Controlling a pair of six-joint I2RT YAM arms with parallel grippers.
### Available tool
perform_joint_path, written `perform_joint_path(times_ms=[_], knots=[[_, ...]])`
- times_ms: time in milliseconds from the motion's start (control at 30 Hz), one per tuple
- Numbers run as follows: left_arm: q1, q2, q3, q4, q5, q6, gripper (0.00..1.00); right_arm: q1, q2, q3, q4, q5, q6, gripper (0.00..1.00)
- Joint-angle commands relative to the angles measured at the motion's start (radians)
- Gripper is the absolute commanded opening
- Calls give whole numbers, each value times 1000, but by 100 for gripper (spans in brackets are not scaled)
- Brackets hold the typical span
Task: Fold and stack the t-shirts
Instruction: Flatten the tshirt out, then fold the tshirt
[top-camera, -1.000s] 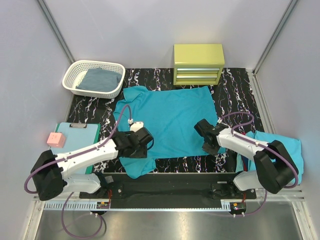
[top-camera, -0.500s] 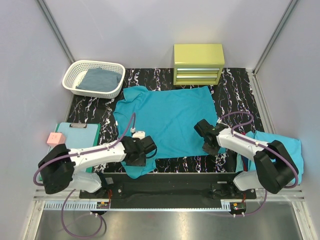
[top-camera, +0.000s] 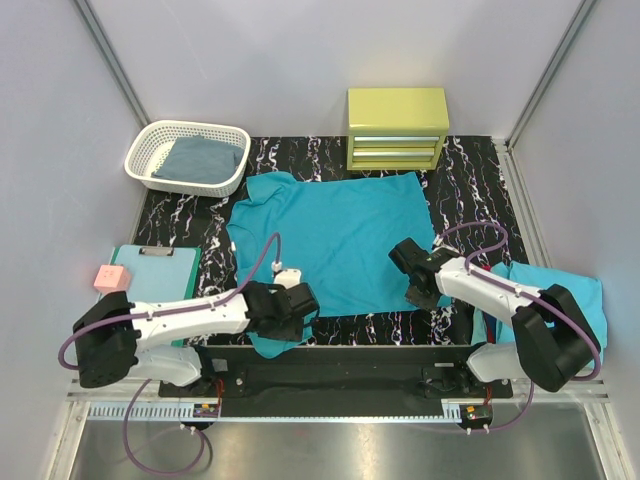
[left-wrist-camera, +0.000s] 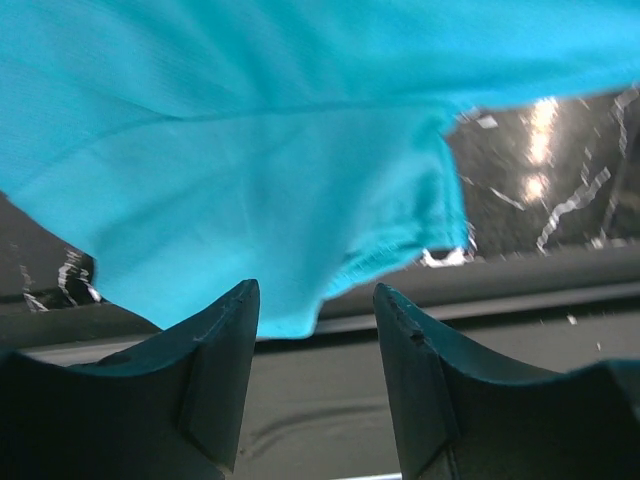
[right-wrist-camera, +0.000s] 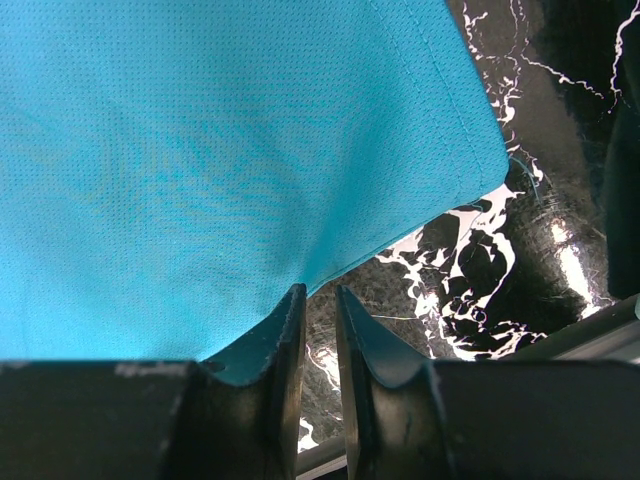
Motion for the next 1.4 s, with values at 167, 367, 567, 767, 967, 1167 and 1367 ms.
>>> perform_joint_path(times_ms=[167,367,567,767,967,1167,1367], knots=[[-113,5,26,13,18,-69,49,10,-7,25,1,49,-26,26],[-129,20,-11,13,15,-115,37,10,-6,15,13,40,-29,26],[-129,66,-20,-8,-3,-145,42,10,-16,10,15,40,-32,26],[-129,34,-19,-31,-40,-165,49,10,-33,1,15,40,-32,27],[-129,89,-31,-15,-23,-170,37,10,-33,6,13,40,-34,26],[-129,114,-60,15,-6,-176,20,10,-67,4,10,46,-31,27],[-129,114,-68,19,-8,-168,0,10,-116,2,-17,109,3,31]])
